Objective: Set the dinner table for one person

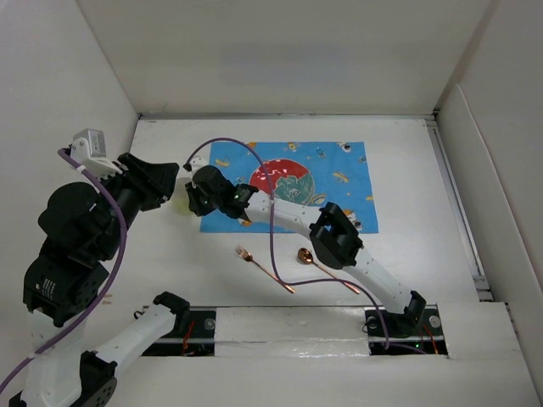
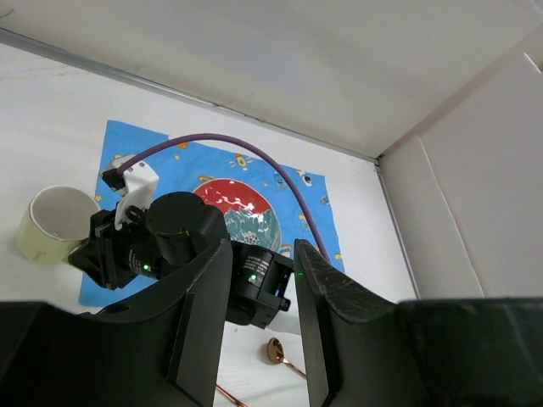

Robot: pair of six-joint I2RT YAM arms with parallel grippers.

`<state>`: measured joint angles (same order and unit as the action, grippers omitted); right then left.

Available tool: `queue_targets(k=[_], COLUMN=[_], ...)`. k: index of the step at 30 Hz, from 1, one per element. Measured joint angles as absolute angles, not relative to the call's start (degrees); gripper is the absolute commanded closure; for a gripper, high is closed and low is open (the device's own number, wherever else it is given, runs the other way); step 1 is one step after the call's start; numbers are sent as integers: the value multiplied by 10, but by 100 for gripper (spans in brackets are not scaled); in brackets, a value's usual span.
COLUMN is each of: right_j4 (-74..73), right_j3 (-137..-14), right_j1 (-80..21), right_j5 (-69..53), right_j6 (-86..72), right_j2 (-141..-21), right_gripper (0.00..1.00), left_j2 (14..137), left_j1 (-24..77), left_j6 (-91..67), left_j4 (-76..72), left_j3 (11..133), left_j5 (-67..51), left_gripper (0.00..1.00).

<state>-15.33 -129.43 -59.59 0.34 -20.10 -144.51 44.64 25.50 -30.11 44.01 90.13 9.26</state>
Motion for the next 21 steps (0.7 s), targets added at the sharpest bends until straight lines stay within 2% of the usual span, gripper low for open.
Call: queue_targets(k=[2,4,11,13,17,21], right_j4=[-154,-147,-123,-124,-110,-96], right_j3=[-1294,-1287,-1207,-1179,-1105,-1022], right_j1=[-597,-597,-587,-578,-536,-449], right_j5=[18,22,11,4,4,4], right_j6=[-201,-203,-279,-301,-318,-323], right_j2=[-1445,-1444,-1384,-1349,-1240,-1106], right_gripper=[95,100,100,100,100,100], left_j2=[445,443,440,440,436,437], left_j1=[258,259,259,259,259,259], left_j6=[-301,-301,-303,-305,-310,-314], left_j4=[440,440,431,421,387,355], left_j3=[901,901,895,885,837,779], left_j5=[95,96,110,109,97,65], left_gripper=[68,68,67,64,51,46])
